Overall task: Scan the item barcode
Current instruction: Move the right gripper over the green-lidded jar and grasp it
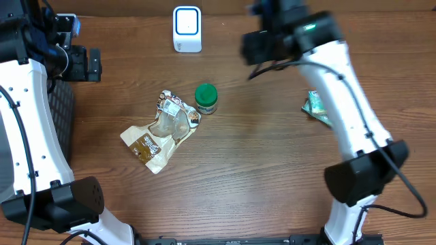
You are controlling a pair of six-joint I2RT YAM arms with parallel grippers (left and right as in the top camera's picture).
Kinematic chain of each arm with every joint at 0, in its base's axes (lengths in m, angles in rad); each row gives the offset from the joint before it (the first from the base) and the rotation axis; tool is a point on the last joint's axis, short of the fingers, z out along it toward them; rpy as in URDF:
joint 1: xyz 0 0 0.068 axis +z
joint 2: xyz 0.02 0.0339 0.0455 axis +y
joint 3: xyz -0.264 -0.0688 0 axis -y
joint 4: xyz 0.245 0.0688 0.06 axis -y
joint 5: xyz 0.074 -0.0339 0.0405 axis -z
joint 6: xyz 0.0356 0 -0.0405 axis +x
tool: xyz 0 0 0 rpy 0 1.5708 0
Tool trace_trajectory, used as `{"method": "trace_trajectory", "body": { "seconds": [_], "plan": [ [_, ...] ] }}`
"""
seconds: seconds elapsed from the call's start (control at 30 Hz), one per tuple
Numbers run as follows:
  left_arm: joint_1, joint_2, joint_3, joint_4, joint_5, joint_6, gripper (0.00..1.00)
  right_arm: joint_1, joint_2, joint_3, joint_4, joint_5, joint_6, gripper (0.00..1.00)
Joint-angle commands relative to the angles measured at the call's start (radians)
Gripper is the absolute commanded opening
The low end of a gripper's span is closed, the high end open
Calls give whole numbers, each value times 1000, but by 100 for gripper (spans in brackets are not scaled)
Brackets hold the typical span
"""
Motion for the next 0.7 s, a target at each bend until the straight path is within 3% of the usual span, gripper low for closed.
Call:
{"method": "trace_trajectory", "body": {
  "seconds": [0.0, 0.43, 0.67],
  "plan": [
    [-2, 3, 5, 1, 7, 19, 100, 63, 67, 21, 21, 21, -1, 76],
    [-2, 3, 5, 1, 7, 19, 100, 200, 270, 21, 106, 21, 1, 93],
    [-2, 3, 5, 1, 7, 19, 100, 202, 301, 18, 103, 10, -3, 92]
  ]
}}
